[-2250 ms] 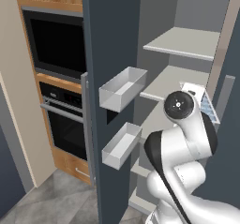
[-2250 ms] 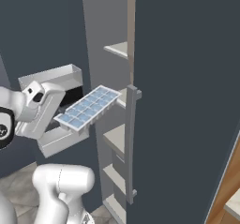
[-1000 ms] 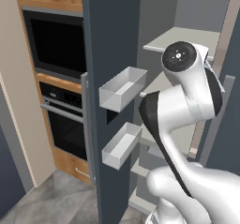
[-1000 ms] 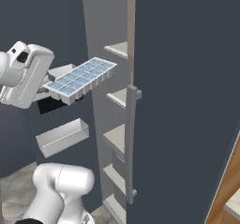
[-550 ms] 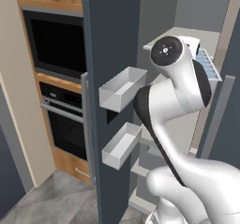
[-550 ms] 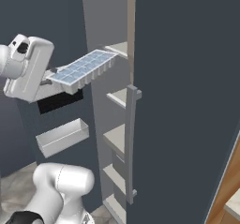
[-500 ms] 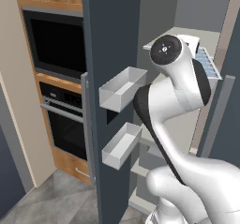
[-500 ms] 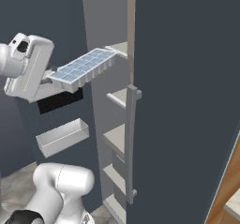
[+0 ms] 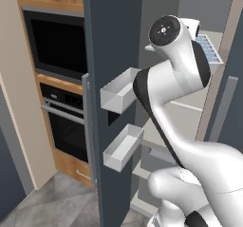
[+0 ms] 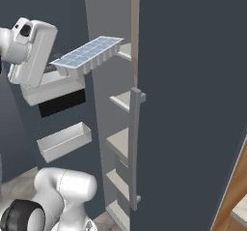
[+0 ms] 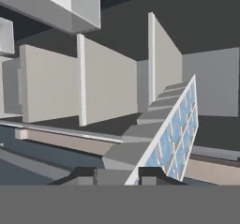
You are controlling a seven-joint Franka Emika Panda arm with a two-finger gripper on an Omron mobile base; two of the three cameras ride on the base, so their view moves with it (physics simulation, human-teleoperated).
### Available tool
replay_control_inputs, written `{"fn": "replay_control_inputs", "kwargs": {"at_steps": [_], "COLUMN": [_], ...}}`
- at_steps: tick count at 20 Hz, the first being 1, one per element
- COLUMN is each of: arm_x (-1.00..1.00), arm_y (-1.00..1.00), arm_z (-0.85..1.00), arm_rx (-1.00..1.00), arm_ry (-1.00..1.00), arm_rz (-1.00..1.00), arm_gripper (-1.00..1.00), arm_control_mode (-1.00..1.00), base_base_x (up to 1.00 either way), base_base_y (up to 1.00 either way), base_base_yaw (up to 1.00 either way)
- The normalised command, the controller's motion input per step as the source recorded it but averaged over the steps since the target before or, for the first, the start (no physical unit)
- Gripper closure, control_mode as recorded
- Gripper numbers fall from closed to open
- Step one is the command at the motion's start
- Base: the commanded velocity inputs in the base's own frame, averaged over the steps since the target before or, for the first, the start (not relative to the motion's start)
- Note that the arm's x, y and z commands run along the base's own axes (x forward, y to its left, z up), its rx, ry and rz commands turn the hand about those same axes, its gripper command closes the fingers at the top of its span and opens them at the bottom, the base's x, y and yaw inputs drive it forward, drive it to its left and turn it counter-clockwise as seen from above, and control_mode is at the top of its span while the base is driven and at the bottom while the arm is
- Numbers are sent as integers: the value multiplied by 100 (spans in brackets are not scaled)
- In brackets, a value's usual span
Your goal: The ice cube tray has been filled with water. Take the tray and place it in the freezer to make ice. Close the freezer door after placing the tray.
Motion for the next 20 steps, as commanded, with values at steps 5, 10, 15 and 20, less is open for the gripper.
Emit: {"fn": "replay_control_inputs", "kwargs": {"at_steps": [5, 10, 15, 20], "arm_x": [41, 53, 69, 67], "arm_y": [-28, -35, -28, -29], "arm_z": [2, 0, 0, 0], "arm_rx": [0, 0, 0, 0], "arm_ry": [5, 5, 4, 3], "arm_rz": [-1, 0, 0, 0], "arm_gripper": [100, 100, 100, 100], "arm_control_mode": [-100, -100, -100, -100], "base_base_x": [0, 0, 0, 0], "base_base_y": [0, 0, 0, 0], "base_base_yaw": [0, 0, 0, 0]}}
